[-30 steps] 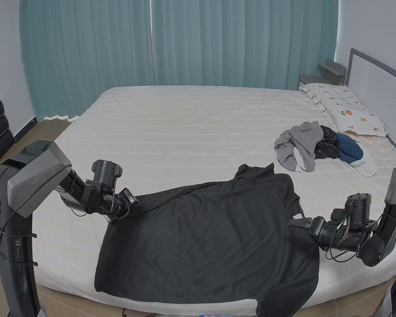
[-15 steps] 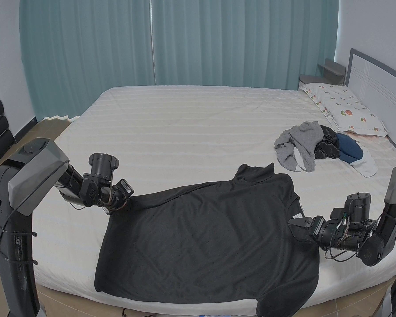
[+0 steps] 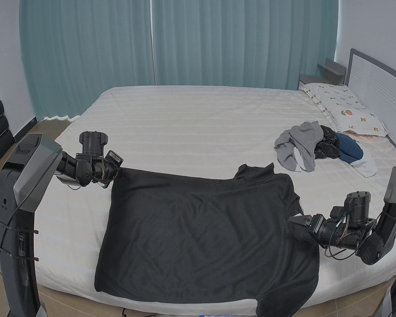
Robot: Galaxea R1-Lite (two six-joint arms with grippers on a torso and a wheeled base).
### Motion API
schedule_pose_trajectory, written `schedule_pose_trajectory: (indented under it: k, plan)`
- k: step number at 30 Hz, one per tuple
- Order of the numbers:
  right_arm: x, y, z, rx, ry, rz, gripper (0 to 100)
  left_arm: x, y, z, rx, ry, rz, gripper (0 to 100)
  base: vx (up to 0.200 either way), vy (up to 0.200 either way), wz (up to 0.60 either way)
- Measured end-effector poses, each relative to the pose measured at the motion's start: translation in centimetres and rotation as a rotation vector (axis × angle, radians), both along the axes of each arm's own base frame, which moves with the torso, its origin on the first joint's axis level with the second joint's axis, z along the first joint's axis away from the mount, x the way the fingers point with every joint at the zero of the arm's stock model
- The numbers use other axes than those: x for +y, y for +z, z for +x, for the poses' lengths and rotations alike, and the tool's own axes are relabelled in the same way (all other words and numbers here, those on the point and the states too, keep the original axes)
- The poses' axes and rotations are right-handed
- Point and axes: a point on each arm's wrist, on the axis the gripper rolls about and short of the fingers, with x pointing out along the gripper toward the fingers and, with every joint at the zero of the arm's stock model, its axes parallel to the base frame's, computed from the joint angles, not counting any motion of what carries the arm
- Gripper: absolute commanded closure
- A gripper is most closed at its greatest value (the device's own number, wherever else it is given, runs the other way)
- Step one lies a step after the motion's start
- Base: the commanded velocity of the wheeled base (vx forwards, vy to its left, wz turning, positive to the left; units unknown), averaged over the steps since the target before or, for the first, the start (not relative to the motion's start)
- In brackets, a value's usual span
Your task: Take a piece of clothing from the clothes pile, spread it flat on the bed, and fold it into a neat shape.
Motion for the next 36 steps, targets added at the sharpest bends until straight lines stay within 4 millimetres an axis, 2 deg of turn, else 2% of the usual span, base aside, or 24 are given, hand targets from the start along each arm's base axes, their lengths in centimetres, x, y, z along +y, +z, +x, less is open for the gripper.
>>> schedule_pose_trajectory:
  k: [4,11,21,29,36]
  plan:
    - [-0.1,0.5,1.4,-0.047,-0.011,0.0,0,0.6,-0.4,1.4,-0.032,0.045,0.016,100,0.0,0.0,0.0]
    - [0.1,1.3,5.6,-0.16,-0.004,-0.027,0,1.2,-2.0,3.0,-0.052,0.101,0.037,100,0.0,0.0,0.0]
    - [1.0,2.1,13.3,-0.234,-0.008,-0.136,0,1.9,-3.9,3.9,-0.043,0.119,0.035,100,0.0,0.0,0.0]
    - [1.2,0.3,18.9,-0.244,0.0,-0.3,0,2.0,-5.0,4.1,-0.03,0.12,0.033,100,0.0,0.0,0.0]
    - [1.2,-1.4,22.6,-0.247,0.0,-0.344,0,2.0,-5.5,4.1,-0.02,0.118,0.034,100,0.0,0.0,0.0]
